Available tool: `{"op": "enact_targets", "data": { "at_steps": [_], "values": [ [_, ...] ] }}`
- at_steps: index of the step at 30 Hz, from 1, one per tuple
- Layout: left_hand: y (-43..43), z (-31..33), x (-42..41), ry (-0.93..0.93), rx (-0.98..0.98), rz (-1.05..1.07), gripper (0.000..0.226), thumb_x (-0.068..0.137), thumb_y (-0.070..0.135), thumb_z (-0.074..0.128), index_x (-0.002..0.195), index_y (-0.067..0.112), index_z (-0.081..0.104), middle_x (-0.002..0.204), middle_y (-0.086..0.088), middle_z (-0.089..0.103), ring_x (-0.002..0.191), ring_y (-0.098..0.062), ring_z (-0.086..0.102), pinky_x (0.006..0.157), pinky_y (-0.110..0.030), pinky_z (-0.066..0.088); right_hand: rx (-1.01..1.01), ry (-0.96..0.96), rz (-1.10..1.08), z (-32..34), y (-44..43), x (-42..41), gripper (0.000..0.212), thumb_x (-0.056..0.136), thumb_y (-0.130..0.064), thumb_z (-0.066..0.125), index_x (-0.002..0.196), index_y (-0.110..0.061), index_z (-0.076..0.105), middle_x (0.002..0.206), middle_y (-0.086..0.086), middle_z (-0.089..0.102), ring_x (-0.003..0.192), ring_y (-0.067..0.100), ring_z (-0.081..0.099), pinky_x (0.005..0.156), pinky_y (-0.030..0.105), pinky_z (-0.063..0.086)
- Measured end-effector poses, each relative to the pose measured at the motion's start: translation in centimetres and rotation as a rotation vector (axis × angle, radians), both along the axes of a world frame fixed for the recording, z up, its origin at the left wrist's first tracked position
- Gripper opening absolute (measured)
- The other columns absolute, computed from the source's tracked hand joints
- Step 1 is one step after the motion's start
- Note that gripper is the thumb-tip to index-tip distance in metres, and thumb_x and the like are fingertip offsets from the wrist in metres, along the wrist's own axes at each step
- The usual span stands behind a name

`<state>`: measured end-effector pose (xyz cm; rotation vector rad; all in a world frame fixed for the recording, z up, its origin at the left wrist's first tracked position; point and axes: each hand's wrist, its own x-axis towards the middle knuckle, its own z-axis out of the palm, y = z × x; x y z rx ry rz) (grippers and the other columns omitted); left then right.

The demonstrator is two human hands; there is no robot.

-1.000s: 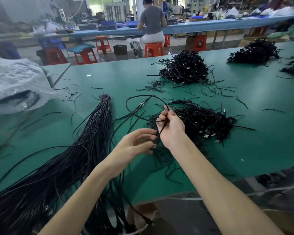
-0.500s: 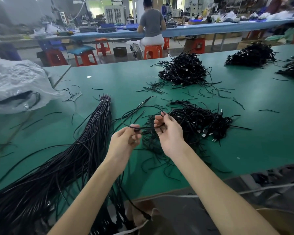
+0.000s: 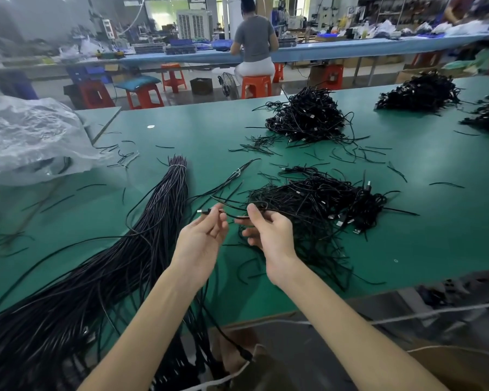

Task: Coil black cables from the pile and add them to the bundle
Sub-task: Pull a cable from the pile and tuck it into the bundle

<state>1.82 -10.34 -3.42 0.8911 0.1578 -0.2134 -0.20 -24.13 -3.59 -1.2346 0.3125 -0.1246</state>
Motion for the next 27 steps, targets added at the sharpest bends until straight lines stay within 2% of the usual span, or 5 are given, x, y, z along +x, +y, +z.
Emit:
{"op": "enact_targets", "data": {
  "at_steps": [4,9,21,25,27],
  "values": [
    [0.4,-0.3,-0.3,-0.037,0.232,0.012,0.023,0.099,0.030,0.065,0.109,0.012,0.076,0.089,0.003,0.067,0.081,-0.013,0.064,0.077,-0.028,0.051,-0.188,0.008,0.108,-0.1,-0.7,-0.5,0.033,0.098,-0.036,0.068,0.092,-0.003,0.067,0.076,0.009,0.078,0.052,0.010,0.061,0.049,0.022,0.042],
    [0.3,0.6,-0.8,-0.177,0.034,-0.097,0.026,0.101,0.035,0.056,0.110,0.014,0.069,0.112,-0.004,0.072,0.113,-0.020,0.068,0.100,-0.032,0.050,-0.206,0.028,0.261,-0.3,-0.8,-0.9,0.030,0.098,-0.037,0.068,0.086,-0.009,0.067,0.069,0.008,0.074,0.049,0.010,0.056,0.044,0.017,0.036],
    [0.4,1.4,-1.9,-0.307,-0.037,-0.211,0.042,0.104,0.042,0.046,0.097,0.014,0.077,0.085,0.000,0.066,0.079,-0.018,0.068,0.109,-0.042,0.048,-0.183,0.004,0.480,-1.0,-1.7,-1.8,0.031,0.096,-0.040,0.070,0.082,-0.013,0.064,0.069,0.004,0.069,0.051,0.011,0.048,0.046,0.019,0.033],
    [1.1,2.4,-3.7,-0.522,0.098,-0.343,0.048,0.104,0.051,0.044,0.081,0.013,0.061,0.061,0.004,0.049,0.052,-0.015,0.047,0.078,-0.030,0.053,0.096,0.063,0.468,-0.8,-2.1,-1.6,0.021,0.100,-0.029,0.066,0.086,-0.014,0.059,0.069,-0.003,0.056,0.054,0.009,0.039,0.050,0.020,0.029],
    [1.3,2.8,-4.7,-0.601,0.308,-0.426,0.054,0.104,0.057,0.046,0.072,0.015,0.056,0.056,0.004,0.045,0.050,-0.016,0.035,0.055,-0.028,0.034,0.140,0.116,0.439,-0.7,-2.2,-1.1,0.023,0.102,-0.021,0.061,0.079,-0.015,0.059,0.066,-0.005,0.052,0.052,0.008,0.036,0.052,0.022,0.026]
  ]
}}
